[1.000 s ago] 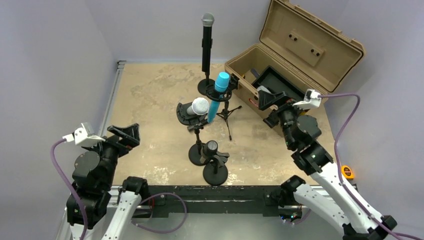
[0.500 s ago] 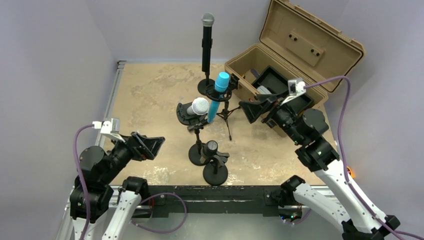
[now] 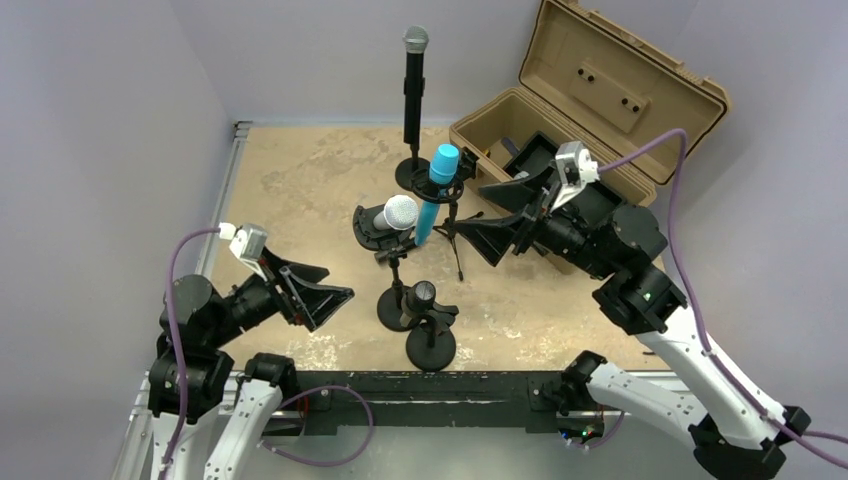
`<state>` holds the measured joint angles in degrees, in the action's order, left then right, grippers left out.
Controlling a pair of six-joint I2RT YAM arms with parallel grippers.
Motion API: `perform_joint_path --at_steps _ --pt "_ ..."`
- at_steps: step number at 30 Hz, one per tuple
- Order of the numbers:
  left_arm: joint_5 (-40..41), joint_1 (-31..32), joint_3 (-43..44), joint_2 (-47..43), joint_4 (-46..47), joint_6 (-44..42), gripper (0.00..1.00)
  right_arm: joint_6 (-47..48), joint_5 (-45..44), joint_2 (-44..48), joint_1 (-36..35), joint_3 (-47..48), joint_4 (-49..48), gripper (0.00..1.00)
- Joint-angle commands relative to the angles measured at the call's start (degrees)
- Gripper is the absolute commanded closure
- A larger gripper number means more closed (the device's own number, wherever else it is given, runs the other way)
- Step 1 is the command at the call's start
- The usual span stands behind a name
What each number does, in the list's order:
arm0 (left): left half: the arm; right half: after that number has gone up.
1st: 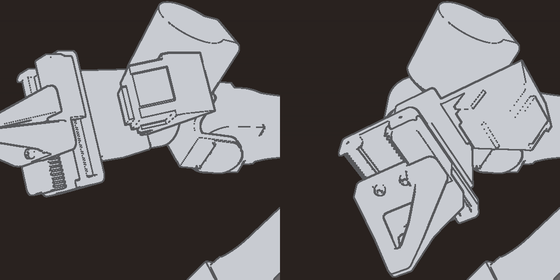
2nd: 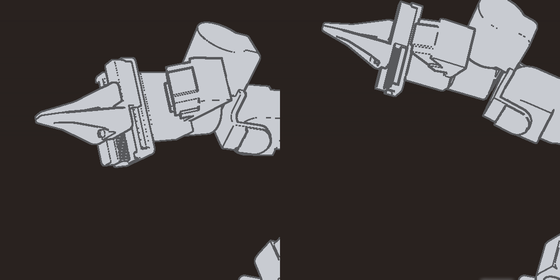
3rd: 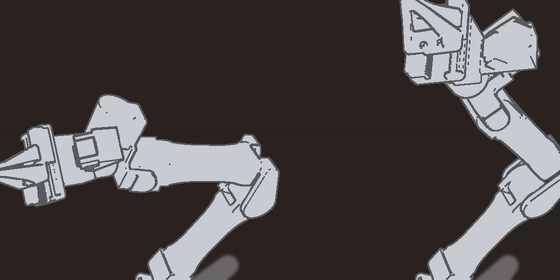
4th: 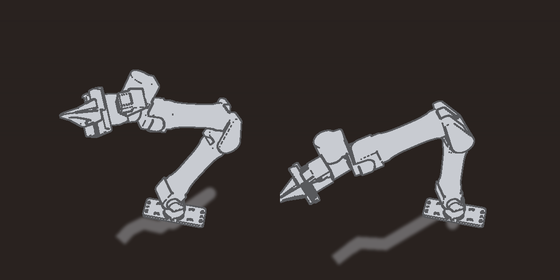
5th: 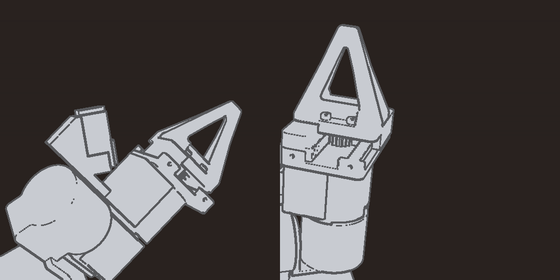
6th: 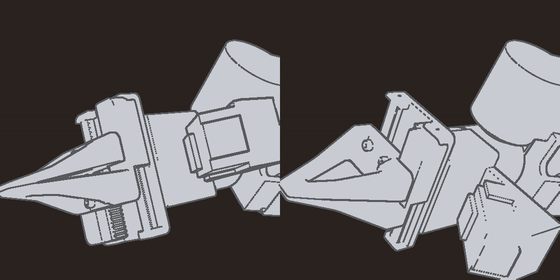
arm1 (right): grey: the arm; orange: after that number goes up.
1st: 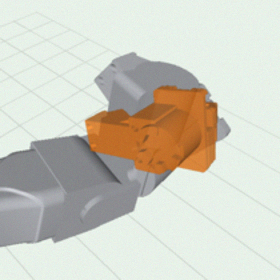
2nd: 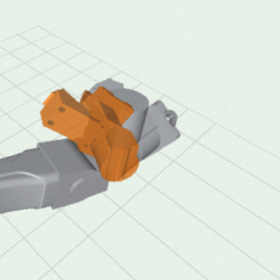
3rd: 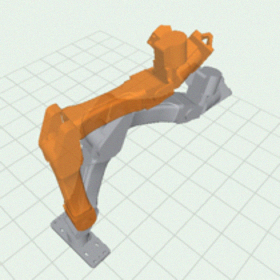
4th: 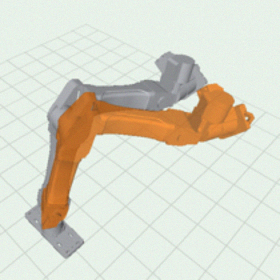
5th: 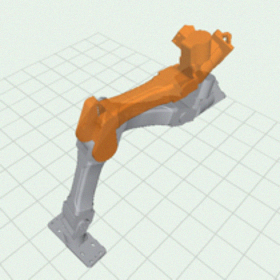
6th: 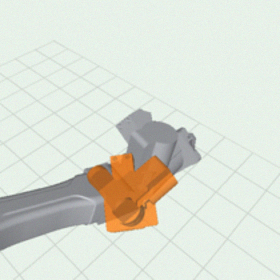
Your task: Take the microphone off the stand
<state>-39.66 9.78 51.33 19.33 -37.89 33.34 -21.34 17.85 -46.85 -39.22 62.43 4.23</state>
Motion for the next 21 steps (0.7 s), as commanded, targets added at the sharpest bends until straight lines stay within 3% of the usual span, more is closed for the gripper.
perform_joint_path --at_steps 1,7,13,21 --pt "-2.62 -0.2 2.81 3.3 2.45 -0.37 0.0 -0.28 -8.28 -3.45 -7.5 2.75 -3.6 0.05" --pt "-2.12 -0.2 3.89 3.68 4.9 1.25 0.0 -1.47 -33.02 -7.0 -21.36 1.87 -5.49 0.05" --pt "0.37 0.1 10.82 7.86 6.26 -9.56 0.03 -2.23 -33.08 -7.81 -21.69 -1.21 -9.45 0.05" --pt "4.92 6.13 7.3 13.63 19.62 -22.32 0.01 -2.25 -35.55 -1.75 -21.69 -4.96 -10.41 0.02"
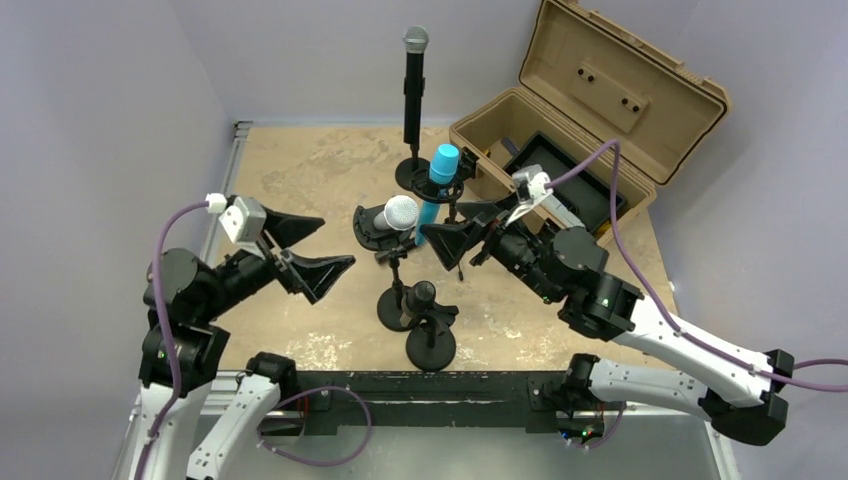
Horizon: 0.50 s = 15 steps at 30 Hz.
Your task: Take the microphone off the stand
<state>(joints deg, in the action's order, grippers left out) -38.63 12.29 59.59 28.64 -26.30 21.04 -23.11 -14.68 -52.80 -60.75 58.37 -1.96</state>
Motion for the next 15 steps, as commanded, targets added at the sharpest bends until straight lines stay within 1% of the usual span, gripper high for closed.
perform_joint_path --at_steps 1,4,6,7,8,10,13,15 --pt "4.58 4.93 -1.4 5.18 9.46 -11.88 0.0 -0.71 -2.93 4.86 -0.16 -1.27 -4.2 0.02" --pt "4.17 10.13 -2.16 8.34 14.86 -15.89 0.01 -1.41 -2.68 5.66 -0.16 -1.91 -2.91 0.02" --pt "6.74 15.4 -1.24 11.45 14.37 -20.05 0.01 -1.76 -2.97 6.08 -0.16 -2.28 -1.81 0.02" --pt "8.53 18.59 -0.89 12.46 14.01 -24.01 0.01 -1.84 -3.3 6.47 -0.16 -2.48 -1.5 0.02" --pt "10.41 20.53 -0.8 13.39 14.16 -26.11 0.01 -1.86 -3.58 7.0 -0.16 -2.69 -1.22 0.02" --pt "13.37 22.46 -1.76 14.66 16.12 -28.37 0.02 -2.09 -4.34 8.44 -0.16 -3.11 -0.87 0.01" --pt "14.25 23.23 -2.79 16.15 19.27 -29.74 0.02 -2.74 -4.58 10.47 -0.15 -3.47 -0.04 0.01" --pt "16.05 24.59 -2.81 17.41 20.08 -31.71 0.05 -3.11 -5.11 11.72 -0.16 -3.52 0.69 0.01"
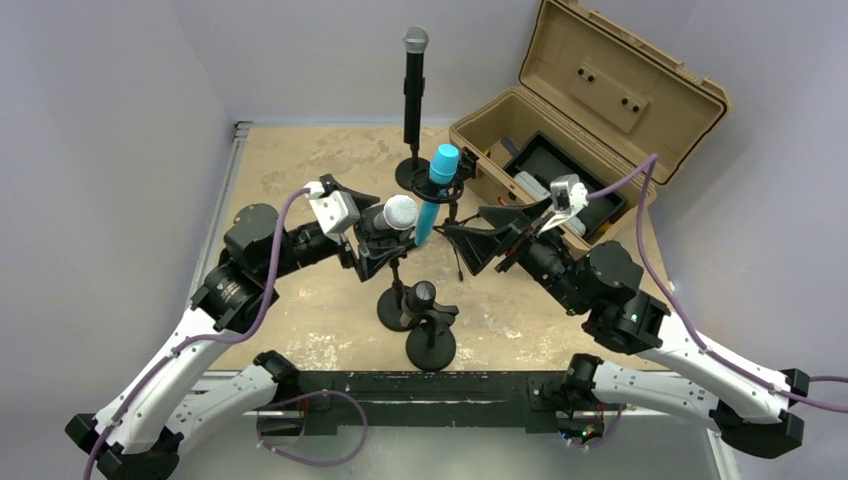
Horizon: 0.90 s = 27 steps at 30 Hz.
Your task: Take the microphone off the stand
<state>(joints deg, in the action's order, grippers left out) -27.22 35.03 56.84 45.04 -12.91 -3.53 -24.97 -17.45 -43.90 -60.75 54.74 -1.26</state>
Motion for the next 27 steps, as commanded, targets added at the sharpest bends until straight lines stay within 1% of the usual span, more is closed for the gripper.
perform_joint_path --at_steps 1,3,8,12,16,19,27 --pt "5.89 2.64 -0.15 1.56 7.24 -8.21 0.06 -1.36 -2.52 3.41 -0.17 0.06 0.31 0.01" --pt "7.98 3.98 -0.84 2.39 9.03 -9.69 0.1 -1.6 -3.03 4.28 -0.16 -0.03 0.85 0.01" --pt "12.53 6.75 -1.91 3.89 13.56 -12.66 0.24 -2.18 -3.82 5.59 -0.16 -0.57 1.07 0.01" --pt "14.0 7.66 -3.24 3.23 15.65 -13.77 0.35 -2.35 -4.52 5.66 -0.16 -0.6 1.08 0.01" --pt "15.26 8.81 -3.57 2.88 15.62 -15.86 0.49 -2.54 -4.84 5.58 -0.16 -0.93 1.08 0.01" --pt "15.62 9.24 -2.93 2.52 14.75 -17.35 0.58 -2.63 -5.09 5.51 -0.16 -0.95 0.76 0.01" --pt "12.86 9.8 2.29 3.48 8.2 -19.64 0.74 -3.08 -5.22 5.26 -0.16 -1.17 0.03 0.01"
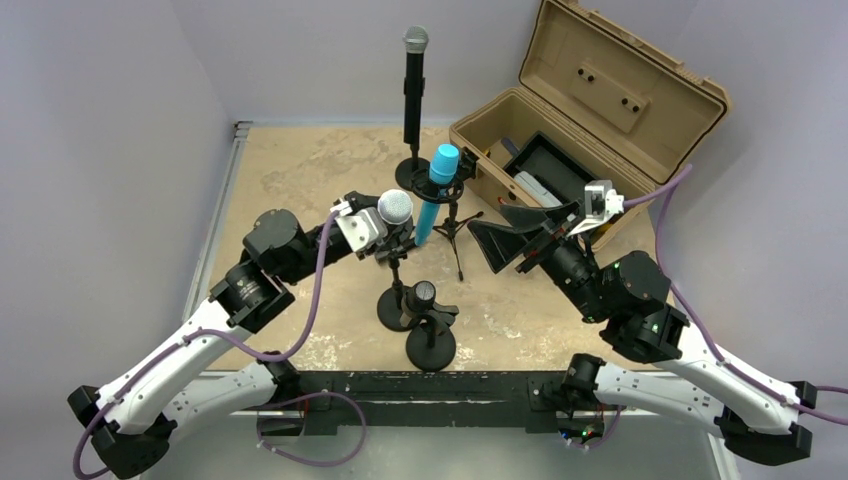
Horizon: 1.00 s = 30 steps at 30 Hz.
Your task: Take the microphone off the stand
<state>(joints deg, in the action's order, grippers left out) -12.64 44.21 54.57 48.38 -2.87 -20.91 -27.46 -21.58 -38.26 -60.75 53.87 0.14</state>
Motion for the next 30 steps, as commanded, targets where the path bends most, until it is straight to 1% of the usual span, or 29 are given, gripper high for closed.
perform_joint_path --at_steps 1,6,10,14,16,19,20,23,26,28,30 --pt "-1.99 0.7 5.23 0.2 -2.27 -2.35 0.75 -0.65 -1.09 -0.34 -0.16 -0.4 -1.45 0.01" --pt "-4.39 0.9 9.77 0.36 -4.56 -1.38 0.79 -0.93 -1.22 0.09 -0.15 -0.6 -1.63 0.01" --pt "-5.81 0.95 13.37 0.95 -7.07 -0.55 0.85 -0.93 -1.17 0.45 -0.16 -0.52 -1.72 0.01" --pt "-5.8 0.91 17.09 0.33 -7.48 2.23 0.98 -1.19 -1.18 0.84 -0.16 -0.72 -1.95 0.01" --pt "-6.18 0.95 19.99 0.07 -8.46 4.85 1.0 -1.28 -1.09 0.76 -0.16 -0.86 -2.01 0.01" --pt "-4.5 0.84 27.8 1.29 -16.26 8.79 1.0 -1.32 -1.14 0.16 -0.16 -0.55 -1.96 0.01" --pt "-3.2 0.82 31.11 2.07 -21.85 9.7 1.0 -1.38 -1.28 0.02 -0.16 -0.38 -1.86 0.01" --pt "4.64 0.35 38.12 2.88 -32.72 12.28 1.0 -1.67 -1.44 0.03 -0.16 -0.46 -1.97 0.01" --pt "11.46 -3.94 39.48 1.01 -39.14 15.5 1.0 -1.76 -1.05 0.59 -0.16 -1.13 -2.51 0.01" --pt "10.82 -10.71 38.51 -0.78 -41.99 18.63 1.0 -1.66 -0.87 0.72 -0.16 -1.43 -2.66 0.01" --pt "11.84 -15.65 37.39 -1.55 -44.48 20.3 1.0 -1.42 -1.03 0.48 -0.16 -1.48 -2.73 0.01"
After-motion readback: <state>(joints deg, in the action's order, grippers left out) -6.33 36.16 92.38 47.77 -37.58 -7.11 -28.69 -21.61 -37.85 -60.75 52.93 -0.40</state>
